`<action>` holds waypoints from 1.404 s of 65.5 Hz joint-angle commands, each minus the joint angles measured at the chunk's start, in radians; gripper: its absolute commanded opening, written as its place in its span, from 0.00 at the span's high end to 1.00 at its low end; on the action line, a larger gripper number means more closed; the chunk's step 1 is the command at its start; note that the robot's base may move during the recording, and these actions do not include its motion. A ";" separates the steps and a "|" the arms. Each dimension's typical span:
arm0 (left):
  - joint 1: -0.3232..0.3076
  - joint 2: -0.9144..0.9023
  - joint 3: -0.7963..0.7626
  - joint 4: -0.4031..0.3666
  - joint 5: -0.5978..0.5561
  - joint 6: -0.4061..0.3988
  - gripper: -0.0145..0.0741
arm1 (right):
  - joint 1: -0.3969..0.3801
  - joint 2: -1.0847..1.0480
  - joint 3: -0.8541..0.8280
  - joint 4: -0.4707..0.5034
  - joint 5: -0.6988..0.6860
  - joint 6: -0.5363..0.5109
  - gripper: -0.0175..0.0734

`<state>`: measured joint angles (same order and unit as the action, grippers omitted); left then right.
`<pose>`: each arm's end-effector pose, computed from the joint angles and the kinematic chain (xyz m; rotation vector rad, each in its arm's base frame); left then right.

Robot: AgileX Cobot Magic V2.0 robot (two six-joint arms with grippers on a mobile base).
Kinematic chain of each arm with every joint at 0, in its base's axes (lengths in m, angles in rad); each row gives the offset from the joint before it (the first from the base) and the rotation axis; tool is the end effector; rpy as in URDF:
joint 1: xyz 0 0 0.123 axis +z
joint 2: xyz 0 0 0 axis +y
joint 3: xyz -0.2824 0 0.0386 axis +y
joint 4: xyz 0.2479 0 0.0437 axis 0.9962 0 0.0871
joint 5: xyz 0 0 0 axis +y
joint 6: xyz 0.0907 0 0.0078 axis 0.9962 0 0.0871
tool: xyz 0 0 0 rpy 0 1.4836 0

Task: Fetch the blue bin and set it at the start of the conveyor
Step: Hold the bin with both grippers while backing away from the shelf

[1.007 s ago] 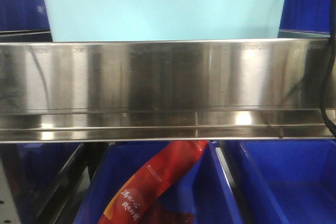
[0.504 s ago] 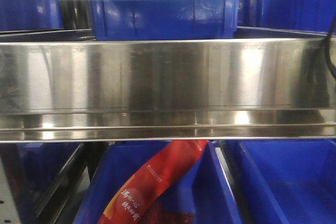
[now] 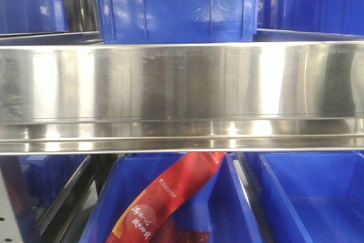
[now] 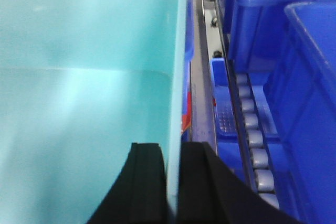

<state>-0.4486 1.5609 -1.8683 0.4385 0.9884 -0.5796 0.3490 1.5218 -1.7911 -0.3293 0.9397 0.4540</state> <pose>0.3127 -0.1146 0.4780 -0.0870 2.0783 -0.0886 0.3150 0.0893 0.4685 0.0562 2.1063 0.0807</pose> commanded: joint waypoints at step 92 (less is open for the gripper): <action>-0.004 -0.019 -0.049 0.021 -0.044 -0.008 0.96 | 0.000 -0.007 -0.080 -0.041 0.011 -0.017 0.99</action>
<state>-0.4500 1.5604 -1.9062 0.4343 0.9677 -0.5837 0.3513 1.5236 -1.8604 -0.3384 0.9826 0.4466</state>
